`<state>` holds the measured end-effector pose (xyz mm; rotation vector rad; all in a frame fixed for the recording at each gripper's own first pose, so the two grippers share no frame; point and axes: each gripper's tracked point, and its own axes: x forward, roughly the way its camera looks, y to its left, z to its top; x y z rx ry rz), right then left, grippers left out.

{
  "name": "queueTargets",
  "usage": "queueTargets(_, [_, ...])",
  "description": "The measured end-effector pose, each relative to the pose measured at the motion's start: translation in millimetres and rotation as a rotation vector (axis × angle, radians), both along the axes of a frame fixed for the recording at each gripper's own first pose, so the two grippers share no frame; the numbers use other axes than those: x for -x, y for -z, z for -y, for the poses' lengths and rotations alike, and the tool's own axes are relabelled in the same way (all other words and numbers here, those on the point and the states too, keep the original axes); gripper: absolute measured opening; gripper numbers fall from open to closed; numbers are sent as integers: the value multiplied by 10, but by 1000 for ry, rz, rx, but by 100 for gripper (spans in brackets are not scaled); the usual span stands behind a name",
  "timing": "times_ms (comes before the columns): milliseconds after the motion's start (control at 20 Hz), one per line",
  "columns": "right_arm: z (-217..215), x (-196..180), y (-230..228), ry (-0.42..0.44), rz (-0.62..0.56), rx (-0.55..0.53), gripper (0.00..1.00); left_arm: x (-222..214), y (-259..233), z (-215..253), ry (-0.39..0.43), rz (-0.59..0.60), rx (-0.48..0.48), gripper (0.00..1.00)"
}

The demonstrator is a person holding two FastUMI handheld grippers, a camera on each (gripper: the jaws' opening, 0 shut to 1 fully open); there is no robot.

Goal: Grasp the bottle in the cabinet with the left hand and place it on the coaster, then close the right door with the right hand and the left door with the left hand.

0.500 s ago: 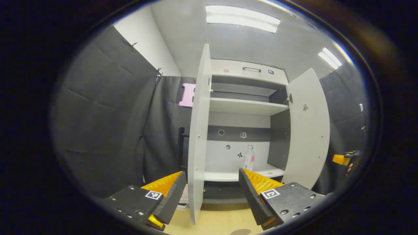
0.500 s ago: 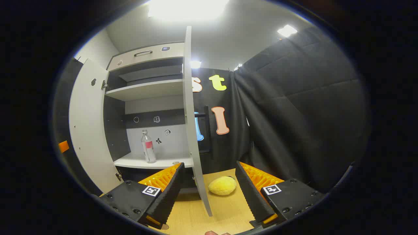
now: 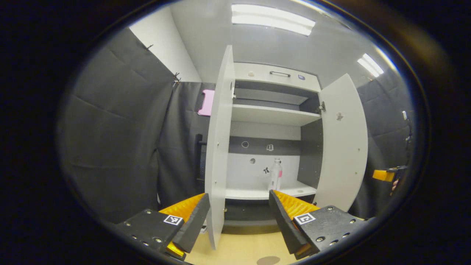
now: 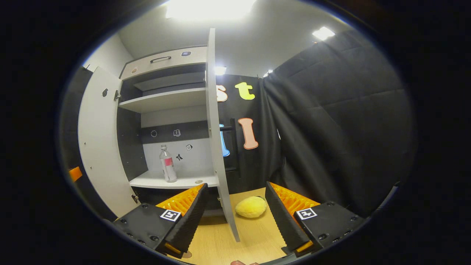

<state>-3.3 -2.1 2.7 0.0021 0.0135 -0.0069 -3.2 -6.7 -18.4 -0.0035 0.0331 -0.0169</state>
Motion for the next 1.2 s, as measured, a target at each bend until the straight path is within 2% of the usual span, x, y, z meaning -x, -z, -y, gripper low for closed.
queueTargets(250, [27, 17, 14, 7, -29, -11, 98, -36, 71, 64, 19, -9, 11, 93])
queueTargets(600, [282, 43, -120, 71, -37, -6, 98, -253, 111, 283, 78, -22, 42, 93])
queueTargets(750, [519, 61, -94, 135, -41, -10, 98, -425, 150, 549, 140, -59, 29, 93])
queueTargets(1000, [830, 35, 76, 237, -79, -42, 98, -842, 153, 1056, 222, -45, -55, 93])
queueTargets(1050, [874, 14, 75, 254, -73, -45, 98, -946, 174, 1156, 237, -49, -68, 87])
queueTargets(1150, [960, -69, 81, 281, -60, -41, 98, -1194, 230, 1333, 261, -59, -76, 95])
queueTargets(1200, [1011, -115, 69, 297, -50, -37, 98, -1304, 287, 1396, 268, -72, -69, 93])
